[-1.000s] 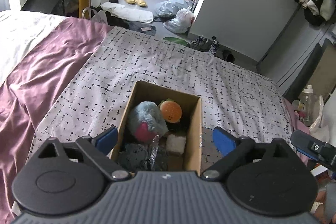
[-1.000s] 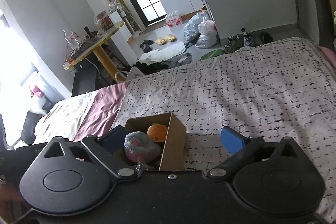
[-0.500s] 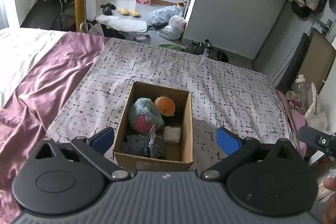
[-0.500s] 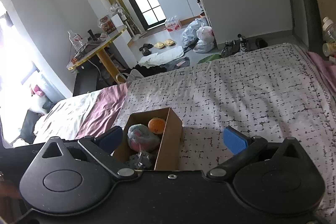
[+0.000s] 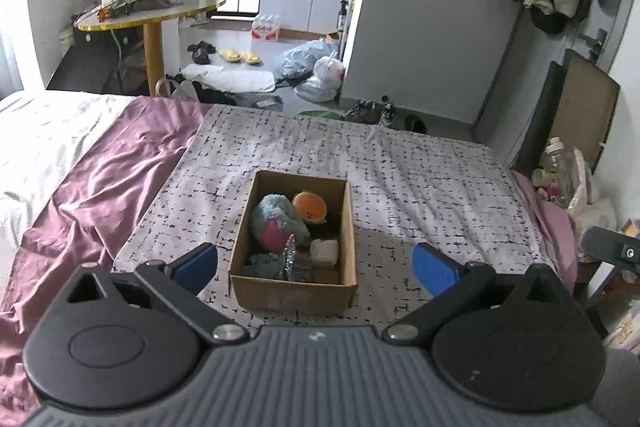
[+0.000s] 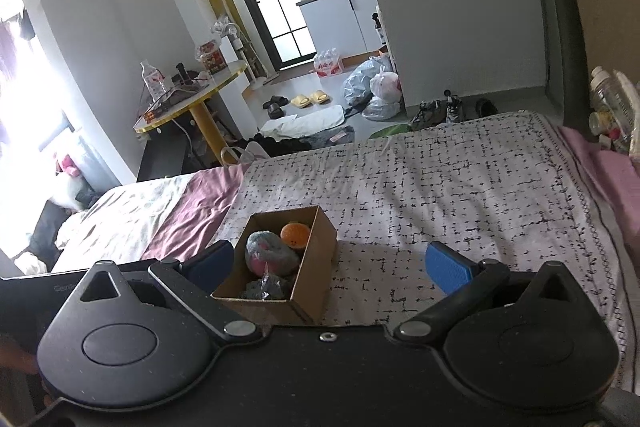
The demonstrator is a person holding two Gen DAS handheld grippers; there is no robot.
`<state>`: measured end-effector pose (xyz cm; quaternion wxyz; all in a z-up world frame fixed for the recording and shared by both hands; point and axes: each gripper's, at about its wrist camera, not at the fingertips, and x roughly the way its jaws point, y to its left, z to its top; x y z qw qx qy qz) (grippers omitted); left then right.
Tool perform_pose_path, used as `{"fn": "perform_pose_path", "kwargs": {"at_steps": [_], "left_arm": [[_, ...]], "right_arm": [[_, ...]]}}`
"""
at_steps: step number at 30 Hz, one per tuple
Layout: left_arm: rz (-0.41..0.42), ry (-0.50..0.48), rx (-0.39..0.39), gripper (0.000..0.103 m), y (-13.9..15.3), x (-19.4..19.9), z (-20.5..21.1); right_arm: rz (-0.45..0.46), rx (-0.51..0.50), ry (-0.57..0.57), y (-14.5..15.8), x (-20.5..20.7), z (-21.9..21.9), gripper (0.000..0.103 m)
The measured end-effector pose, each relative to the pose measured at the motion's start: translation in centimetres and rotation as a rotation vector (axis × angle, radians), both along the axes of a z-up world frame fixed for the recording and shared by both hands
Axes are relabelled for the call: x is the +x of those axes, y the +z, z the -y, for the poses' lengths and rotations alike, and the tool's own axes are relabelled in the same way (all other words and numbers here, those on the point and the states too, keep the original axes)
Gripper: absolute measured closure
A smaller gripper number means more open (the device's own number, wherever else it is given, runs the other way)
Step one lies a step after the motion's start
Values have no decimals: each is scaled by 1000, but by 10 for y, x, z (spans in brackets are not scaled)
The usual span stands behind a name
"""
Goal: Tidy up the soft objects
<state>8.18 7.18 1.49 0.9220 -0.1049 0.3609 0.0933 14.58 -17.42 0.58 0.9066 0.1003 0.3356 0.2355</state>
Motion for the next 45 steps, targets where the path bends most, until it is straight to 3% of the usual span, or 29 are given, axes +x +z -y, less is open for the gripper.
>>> {"fn": "perform_pose_path", "kwargs": {"at_steps": [14,19,25,31,45], "left_arm": [[78,4,51,0,19,-53,15],[77,-5,74,0,23,-64,16],[63,-27,72,0,15,-75,16],[55,-21,89,0,11,-82,14],[27,-24,64,0,-6,-82,9]], "right_arm": [[79,-76,-30,11,-48,8,0],[68,-75,-51,11,-54,16,0],[44,-71,-34,5,-63,14,0],[54,-134,-36,-1,-70,5,0],[14,-124,3,-13,-74,-6,0]]}}
